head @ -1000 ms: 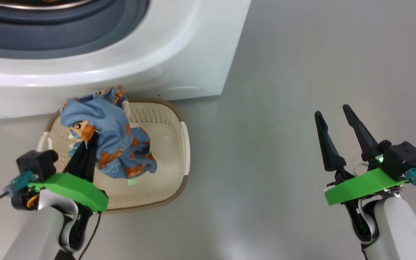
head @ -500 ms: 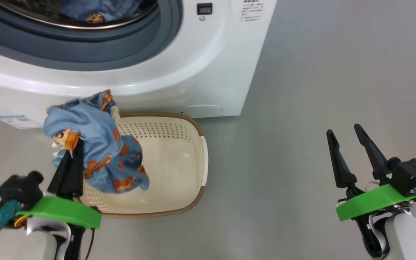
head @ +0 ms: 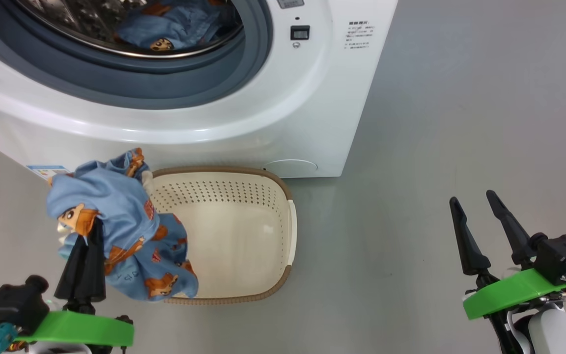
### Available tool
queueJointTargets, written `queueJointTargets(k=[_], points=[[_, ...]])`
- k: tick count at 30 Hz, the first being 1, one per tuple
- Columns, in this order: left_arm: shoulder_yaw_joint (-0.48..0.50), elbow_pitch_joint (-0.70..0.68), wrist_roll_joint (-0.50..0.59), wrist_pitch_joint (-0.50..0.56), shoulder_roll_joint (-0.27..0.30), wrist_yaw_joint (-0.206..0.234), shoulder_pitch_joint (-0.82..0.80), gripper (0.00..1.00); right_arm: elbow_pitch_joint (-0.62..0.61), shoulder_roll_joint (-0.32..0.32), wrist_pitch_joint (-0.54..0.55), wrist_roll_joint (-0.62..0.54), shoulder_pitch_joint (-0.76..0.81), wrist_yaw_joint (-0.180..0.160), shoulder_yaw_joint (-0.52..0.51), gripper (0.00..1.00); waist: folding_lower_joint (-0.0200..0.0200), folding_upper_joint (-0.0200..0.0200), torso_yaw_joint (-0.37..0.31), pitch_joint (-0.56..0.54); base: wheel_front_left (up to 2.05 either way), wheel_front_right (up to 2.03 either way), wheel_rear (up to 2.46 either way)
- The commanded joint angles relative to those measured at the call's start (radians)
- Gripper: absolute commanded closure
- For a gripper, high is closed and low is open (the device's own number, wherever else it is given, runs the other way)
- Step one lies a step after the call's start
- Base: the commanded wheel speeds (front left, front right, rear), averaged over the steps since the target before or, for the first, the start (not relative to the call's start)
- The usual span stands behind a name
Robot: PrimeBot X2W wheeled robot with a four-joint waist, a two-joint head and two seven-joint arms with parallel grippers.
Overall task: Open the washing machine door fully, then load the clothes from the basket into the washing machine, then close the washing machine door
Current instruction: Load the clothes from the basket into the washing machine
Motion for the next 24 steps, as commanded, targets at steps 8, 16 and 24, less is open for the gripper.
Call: queueJointTargets(k=[8,16,24], points=[[0.052,-0.058,0.016,-0.006,-0.001,-0.001,0.011,1.00,-0.026,-0.014,-0.005,0.012,0.031,0.002,0.018,0.00,0.0000,0.0000,0.005,-0.005,0.00,0.00,0.00],[0.064,-0.047,0.000,-0.006,0.020,-0.001,-0.109,1.00,-0.032,-0.002,-0.005,0.010,0.010,0.002,0.023,0.00,0.0000,0.0000,-0.013,0.053,0.00,0.00,0.00],[0.083,0.010,0.002,-0.006,0.073,-0.001,-0.331,1.00,-0.035,0.026,-0.005,0.005,-0.037,0.002,0.036,0.00,0.0000,0.0000,-0.061,0.139,0.00,0.00,0.00]])
